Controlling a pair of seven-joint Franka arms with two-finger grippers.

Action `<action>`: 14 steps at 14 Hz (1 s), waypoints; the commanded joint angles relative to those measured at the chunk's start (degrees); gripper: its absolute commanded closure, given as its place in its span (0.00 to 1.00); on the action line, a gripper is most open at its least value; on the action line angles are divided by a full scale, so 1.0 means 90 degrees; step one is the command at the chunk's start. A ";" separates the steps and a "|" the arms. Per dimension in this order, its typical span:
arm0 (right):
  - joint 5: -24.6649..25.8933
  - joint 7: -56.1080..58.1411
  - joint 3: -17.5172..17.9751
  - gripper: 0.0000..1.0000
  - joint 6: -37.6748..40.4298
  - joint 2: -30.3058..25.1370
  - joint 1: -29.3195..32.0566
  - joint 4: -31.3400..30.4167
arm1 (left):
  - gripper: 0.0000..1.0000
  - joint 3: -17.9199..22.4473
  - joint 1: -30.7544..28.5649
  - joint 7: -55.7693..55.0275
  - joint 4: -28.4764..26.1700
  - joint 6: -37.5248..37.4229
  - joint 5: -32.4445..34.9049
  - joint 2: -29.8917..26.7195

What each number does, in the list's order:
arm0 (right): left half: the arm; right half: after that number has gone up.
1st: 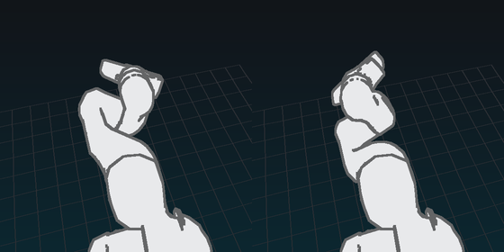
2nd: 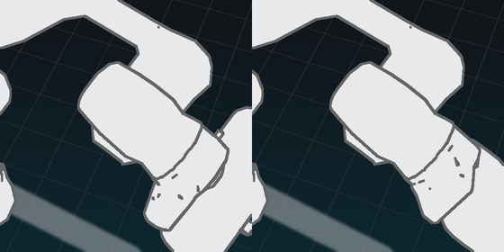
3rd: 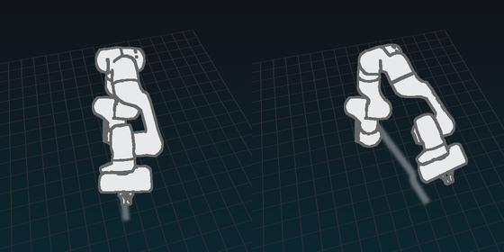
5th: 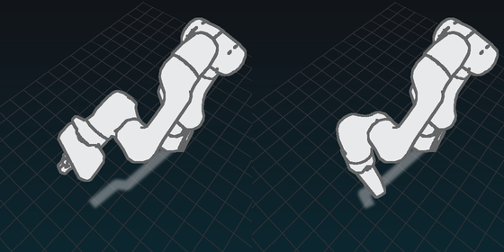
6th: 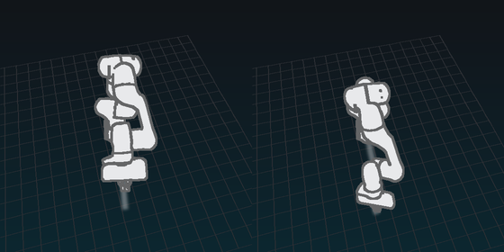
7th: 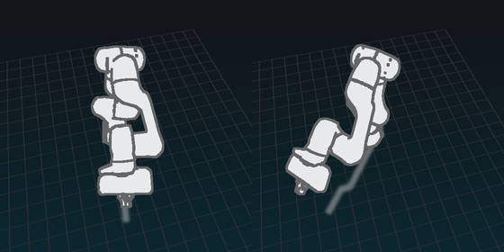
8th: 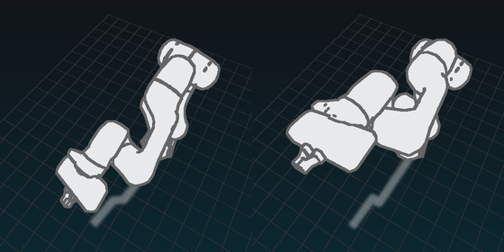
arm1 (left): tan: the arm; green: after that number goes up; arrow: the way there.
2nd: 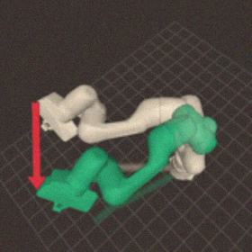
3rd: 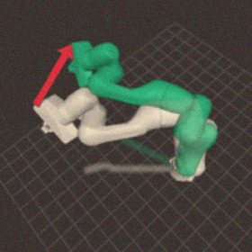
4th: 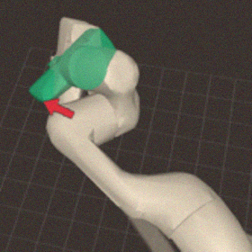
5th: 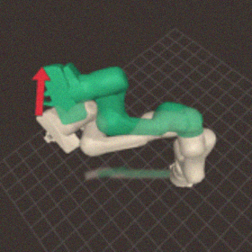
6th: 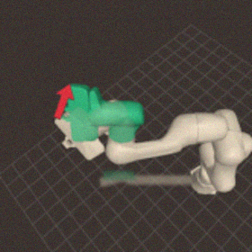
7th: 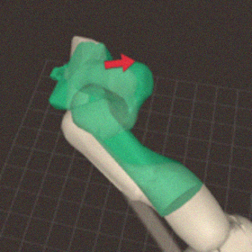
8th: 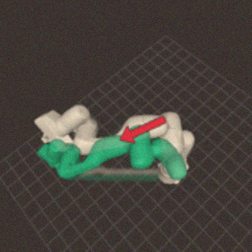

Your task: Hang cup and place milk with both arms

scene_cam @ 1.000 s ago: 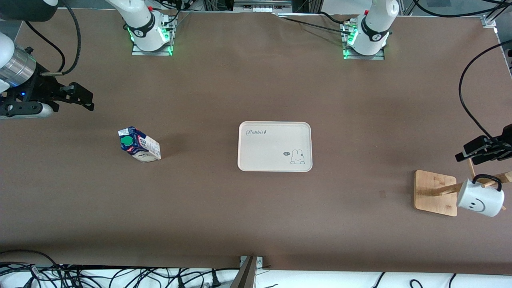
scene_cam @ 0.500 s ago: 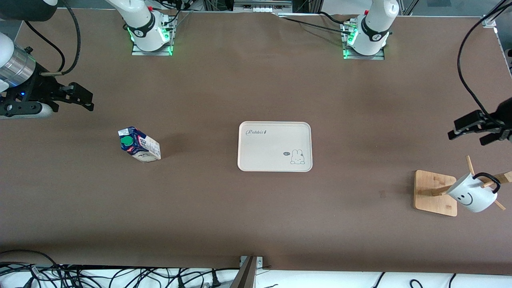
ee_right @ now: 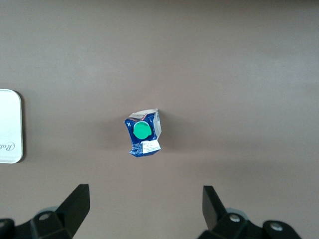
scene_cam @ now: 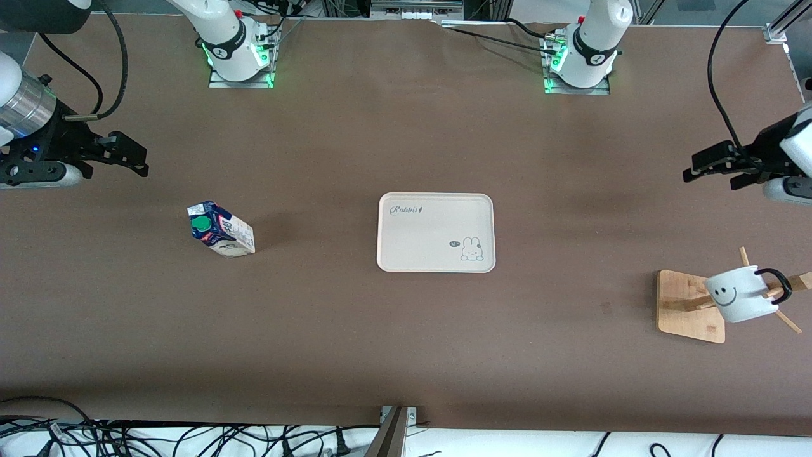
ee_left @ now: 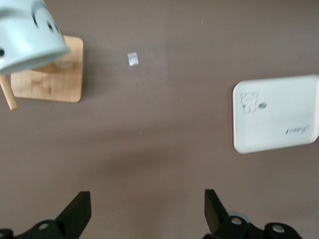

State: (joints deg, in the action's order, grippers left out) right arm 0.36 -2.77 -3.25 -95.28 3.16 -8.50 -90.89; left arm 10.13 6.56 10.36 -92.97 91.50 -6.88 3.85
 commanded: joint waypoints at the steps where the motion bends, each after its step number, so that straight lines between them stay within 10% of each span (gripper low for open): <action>1: 0.0028 -0.0073 0.0039 0.00 -0.0184 0.0010 0.0037 0.0089 | 0.00 -0.0858 0.0072 -0.0154 0.0455 -0.0322 0.1345 0.0050; 14: 0.0097 -0.0063 0.0039 0.00 -0.0283 0.0059 -0.0012 0.0089 | 0.00 -0.0891 -0.0621 -0.0505 0.1071 -0.0508 0.0345 0.0167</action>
State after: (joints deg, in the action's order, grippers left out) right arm 0.36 -2.77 -3.17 -98.19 3.45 -8.55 -90.89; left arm 2.22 1.16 5.32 -86.68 88.22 -2.66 4.42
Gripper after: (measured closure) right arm 0.000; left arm 0.000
